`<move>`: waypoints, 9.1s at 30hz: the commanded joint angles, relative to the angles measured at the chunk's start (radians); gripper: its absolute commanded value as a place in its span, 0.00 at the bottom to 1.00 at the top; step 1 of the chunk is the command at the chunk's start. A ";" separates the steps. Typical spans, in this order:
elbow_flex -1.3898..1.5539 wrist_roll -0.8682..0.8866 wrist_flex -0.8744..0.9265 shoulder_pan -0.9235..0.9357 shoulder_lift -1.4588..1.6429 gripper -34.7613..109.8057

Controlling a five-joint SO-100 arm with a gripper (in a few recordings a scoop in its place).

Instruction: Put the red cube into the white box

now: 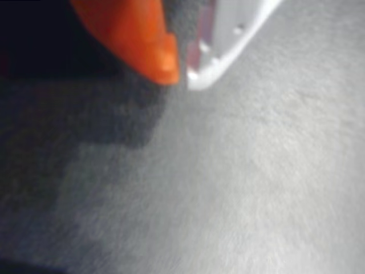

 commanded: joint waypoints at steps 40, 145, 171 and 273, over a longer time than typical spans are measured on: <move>-0.896 0.229 -0.235 -0.232 -1.290 0.41; -0.646 -0.051 0.301 1.184 -0.706 0.24; -0.604 -0.080 0.325 1.350 -0.718 0.24; 0.270 0.087 0.043 0.058 0.316 0.24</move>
